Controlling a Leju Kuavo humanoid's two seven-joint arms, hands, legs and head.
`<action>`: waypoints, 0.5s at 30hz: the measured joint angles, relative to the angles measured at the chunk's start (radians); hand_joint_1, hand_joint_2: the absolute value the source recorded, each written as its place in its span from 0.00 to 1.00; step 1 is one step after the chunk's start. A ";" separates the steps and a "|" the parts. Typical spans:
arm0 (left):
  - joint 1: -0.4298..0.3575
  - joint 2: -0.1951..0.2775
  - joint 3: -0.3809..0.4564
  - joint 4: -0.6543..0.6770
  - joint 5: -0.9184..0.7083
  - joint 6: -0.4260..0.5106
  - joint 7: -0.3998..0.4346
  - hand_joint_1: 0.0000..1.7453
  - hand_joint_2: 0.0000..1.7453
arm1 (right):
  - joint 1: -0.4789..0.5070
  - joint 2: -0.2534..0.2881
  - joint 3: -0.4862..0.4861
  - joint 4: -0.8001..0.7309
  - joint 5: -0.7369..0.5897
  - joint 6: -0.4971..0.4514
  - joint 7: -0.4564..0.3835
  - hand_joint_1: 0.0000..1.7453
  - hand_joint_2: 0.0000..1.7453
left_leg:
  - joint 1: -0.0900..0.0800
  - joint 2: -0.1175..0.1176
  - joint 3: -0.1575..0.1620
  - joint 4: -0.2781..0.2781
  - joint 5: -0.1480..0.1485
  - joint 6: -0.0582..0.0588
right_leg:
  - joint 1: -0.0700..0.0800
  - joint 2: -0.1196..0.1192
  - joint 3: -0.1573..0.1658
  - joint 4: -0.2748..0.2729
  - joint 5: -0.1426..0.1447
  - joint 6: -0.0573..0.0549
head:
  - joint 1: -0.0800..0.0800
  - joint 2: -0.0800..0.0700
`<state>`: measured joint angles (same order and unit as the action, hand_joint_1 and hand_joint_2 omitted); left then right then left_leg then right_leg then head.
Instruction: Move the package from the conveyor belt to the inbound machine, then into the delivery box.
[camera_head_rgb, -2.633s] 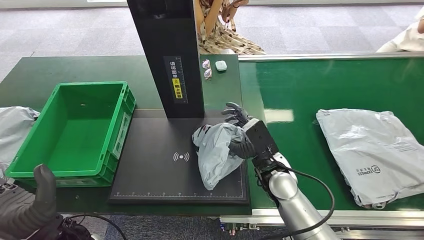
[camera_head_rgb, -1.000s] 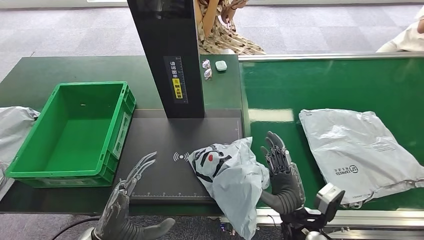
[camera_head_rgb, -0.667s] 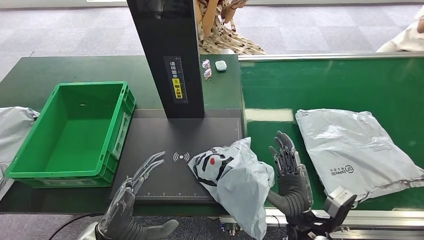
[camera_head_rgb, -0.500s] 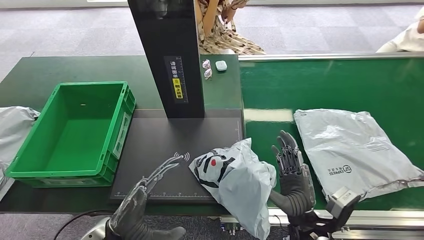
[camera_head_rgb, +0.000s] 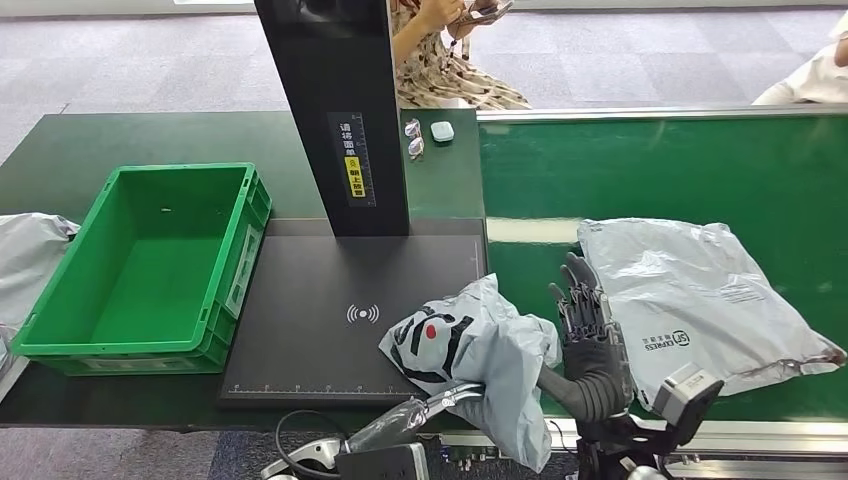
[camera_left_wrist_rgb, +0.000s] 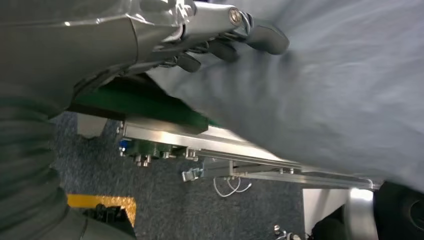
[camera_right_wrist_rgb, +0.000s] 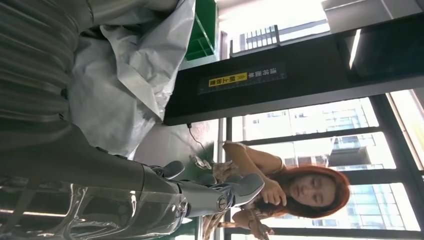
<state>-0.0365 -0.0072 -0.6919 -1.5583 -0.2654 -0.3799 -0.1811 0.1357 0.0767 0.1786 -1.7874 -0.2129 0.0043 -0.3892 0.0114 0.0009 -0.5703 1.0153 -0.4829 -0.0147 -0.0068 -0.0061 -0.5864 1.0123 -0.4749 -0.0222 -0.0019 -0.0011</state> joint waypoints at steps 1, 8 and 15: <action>-0.014 -0.007 -0.011 0.033 0.001 -0.003 0.001 0.00 1.00 | 0.001 0.000 0.000 0.000 0.000 -0.003 0.000 0.00 1.00 | 0.000 0.000 0.000 0.000 0.000 0.000 | 0.000 0.000 0.000 0.000 0.000 0.000 | 0.000 0.000; -0.097 -0.050 -0.068 0.205 0.024 0.006 -0.015 0.00 1.00 | 0.008 0.000 0.002 -0.002 0.003 -0.027 -0.001 0.00 1.00 | 0.000 0.000 0.000 0.000 0.000 0.000 | 0.000 0.000 0.000 0.000 0.000 0.000 | 0.000 0.000; -0.147 -0.097 -0.080 0.290 0.056 0.106 -0.002 0.00 1.00 | 0.029 0.021 -0.002 -0.021 0.027 -0.031 0.009 0.00 1.00 | 0.000 0.000 0.000 0.000 0.000 0.000 | 0.000 0.000 0.000 0.000 0.000 0.000 | 0.000 0.000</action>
<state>-0.1838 -0.1037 -0.7721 -1.2683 -0.2098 -0.2741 -0.1831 0.1650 0.0973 0.1769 -1.8082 -0.1861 -0.0272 -0.3805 0.0114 0.0009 -0.5704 1.0154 -0.4828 -0.0148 -0.0067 -0.0060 -0.5864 1.0124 -0.4749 -0.0223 -0.0019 -0.0011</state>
